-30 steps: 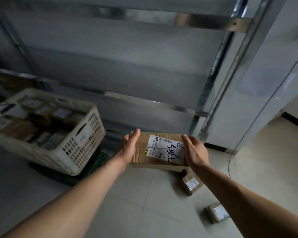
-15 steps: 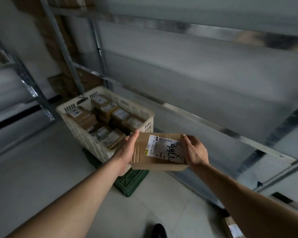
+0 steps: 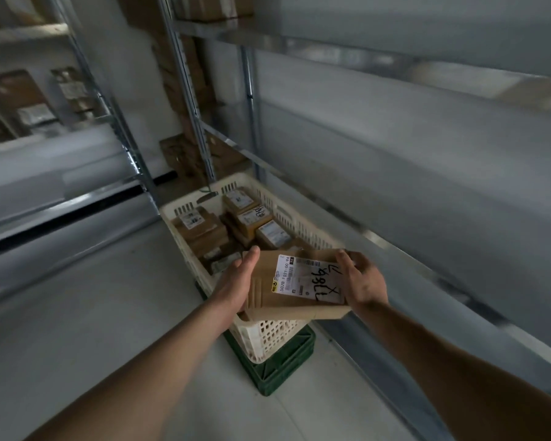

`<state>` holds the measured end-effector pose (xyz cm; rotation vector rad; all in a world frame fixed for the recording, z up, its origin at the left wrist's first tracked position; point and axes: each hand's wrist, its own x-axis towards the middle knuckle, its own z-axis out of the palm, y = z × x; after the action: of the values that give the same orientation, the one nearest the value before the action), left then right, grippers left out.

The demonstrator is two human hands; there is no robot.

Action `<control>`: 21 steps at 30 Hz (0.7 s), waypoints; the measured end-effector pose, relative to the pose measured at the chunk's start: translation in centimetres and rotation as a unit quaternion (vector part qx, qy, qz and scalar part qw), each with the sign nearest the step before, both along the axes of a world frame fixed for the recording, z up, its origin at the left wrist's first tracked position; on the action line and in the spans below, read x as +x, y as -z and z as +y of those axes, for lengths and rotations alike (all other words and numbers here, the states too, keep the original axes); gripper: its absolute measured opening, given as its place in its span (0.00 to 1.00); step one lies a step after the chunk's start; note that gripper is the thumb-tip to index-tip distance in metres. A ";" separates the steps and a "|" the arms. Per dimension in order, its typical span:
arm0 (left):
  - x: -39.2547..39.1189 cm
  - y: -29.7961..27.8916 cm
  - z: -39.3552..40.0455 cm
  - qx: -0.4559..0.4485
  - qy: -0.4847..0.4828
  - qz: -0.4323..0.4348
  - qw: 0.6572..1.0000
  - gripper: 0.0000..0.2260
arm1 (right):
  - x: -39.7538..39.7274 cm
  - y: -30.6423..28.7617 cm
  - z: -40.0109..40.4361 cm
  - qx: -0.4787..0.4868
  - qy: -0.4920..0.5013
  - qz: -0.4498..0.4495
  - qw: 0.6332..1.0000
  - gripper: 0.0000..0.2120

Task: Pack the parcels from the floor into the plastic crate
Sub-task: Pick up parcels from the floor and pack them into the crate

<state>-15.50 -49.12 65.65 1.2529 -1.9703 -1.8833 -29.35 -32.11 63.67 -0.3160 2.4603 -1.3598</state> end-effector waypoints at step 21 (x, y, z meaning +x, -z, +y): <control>-4.2 2.6 -25.2 0.051 0.082 0.004 0.995 0.54 | -0.7 0.8 -22.9 0.026 0.080 0.012 0.996 0.19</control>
<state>-19.74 -74.37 63.03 1.1373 -2.0541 -2.0865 -30.10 -54.97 62.85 -0.1271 2.5832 -1.3580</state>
